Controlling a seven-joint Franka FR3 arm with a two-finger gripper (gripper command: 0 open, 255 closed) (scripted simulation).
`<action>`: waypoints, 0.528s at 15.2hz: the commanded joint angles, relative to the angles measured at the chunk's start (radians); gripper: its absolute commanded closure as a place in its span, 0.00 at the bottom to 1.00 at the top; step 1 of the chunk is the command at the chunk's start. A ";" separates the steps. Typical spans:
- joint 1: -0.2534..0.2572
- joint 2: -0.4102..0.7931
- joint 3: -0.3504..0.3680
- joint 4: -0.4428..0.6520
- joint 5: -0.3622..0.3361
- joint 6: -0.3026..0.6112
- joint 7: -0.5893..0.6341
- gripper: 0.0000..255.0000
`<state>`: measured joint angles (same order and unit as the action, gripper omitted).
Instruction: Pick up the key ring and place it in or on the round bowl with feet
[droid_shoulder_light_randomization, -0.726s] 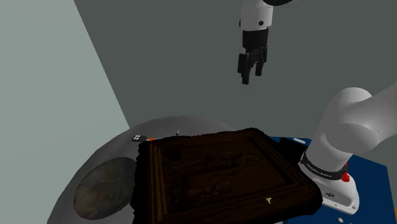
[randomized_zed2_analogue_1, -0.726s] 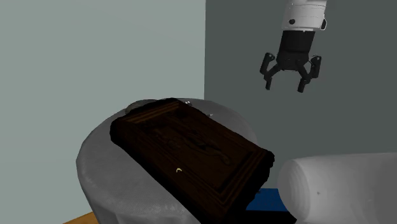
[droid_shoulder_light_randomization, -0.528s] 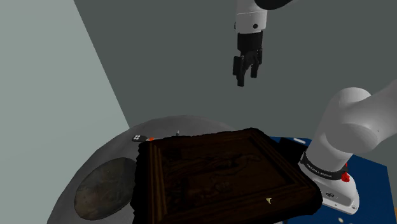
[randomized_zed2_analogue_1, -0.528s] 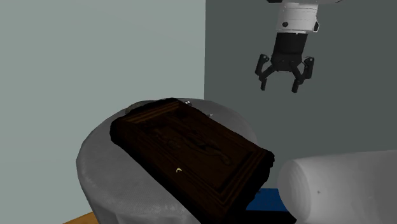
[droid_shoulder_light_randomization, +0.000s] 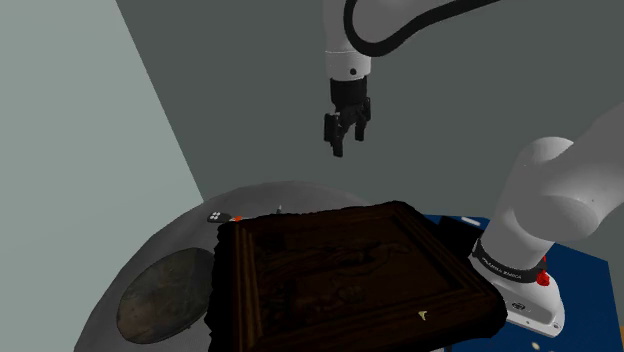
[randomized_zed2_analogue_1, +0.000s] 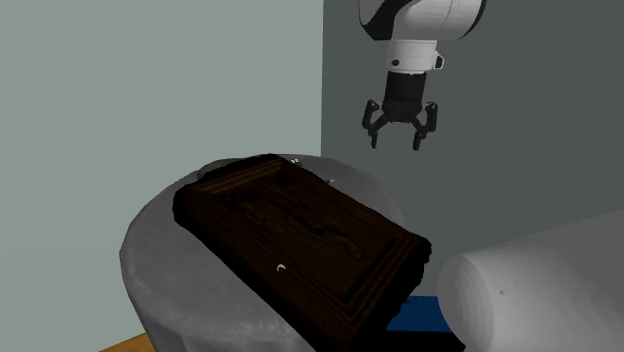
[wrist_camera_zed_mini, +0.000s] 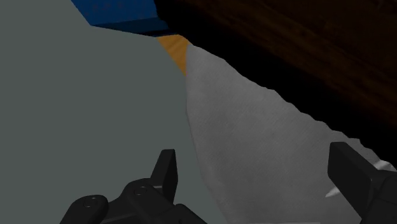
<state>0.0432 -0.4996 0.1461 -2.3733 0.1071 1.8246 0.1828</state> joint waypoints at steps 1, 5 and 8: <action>0.009 0.063 0.025 0.022 0.001 0.053 0.016 0.00; 0.024 0.195 0.075 0.086 -0.012 0.142 0.055 0.00; 0.035 0.298 0.109 0.145 -0.035 0.198 0.088 0.00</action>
<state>0.0718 -0.2392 0.2397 -2.2547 0.0795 2.0065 0.2532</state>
